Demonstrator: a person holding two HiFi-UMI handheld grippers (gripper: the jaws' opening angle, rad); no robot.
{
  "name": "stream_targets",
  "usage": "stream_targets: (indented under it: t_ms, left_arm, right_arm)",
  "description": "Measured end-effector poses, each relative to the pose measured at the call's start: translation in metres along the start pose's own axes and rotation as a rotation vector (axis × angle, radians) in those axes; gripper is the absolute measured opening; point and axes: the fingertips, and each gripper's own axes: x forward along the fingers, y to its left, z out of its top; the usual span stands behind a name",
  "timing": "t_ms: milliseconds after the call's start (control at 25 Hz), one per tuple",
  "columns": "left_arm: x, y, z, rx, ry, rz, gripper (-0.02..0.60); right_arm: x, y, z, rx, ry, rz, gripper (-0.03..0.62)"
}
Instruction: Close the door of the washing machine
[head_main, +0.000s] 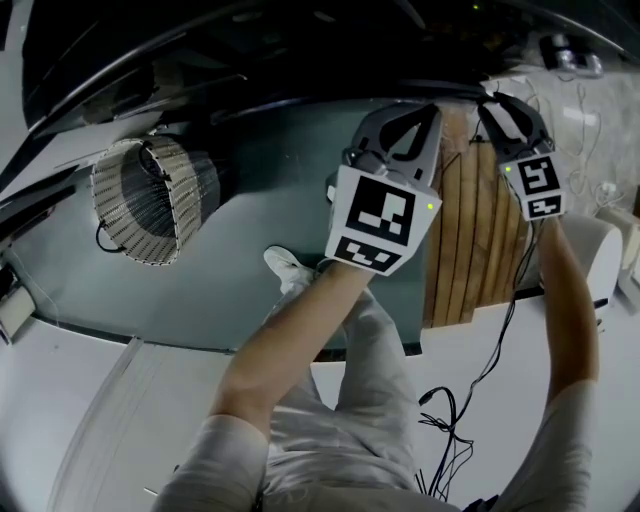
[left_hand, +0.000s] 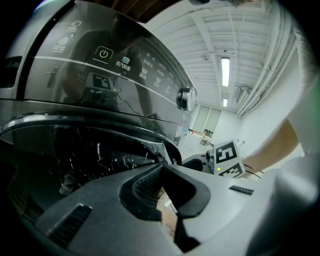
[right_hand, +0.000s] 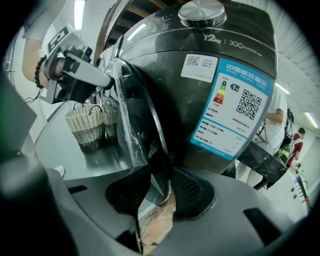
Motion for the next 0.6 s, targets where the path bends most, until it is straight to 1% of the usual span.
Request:
stream_targets:
  t_ms: [280, 440, 600]
  left_arm:
    - [0.0037, 0.0034, 0.0045, -0.020, -0.001, -0.001, 0.000]
    - [0.0046, 0.0019, 0.0042, 0.000, 0.004, -0.016, 0.000]
    - [0.0040, 0.0015, 0.0037, 0.012, 0.001, -0.028, 0.000]
  right_arm:
    - [0.0053, -0.0061, 0.0034, 0.026, 0.026, -0.022, 0.133]
    - [0.0048, -0.0067, 0.0034, 0.038, 0.007, -0.045, 0.133]
    - [0.0039, -0.0062, 0.0028, 0.026, 0.003, -0.055, 0.133]
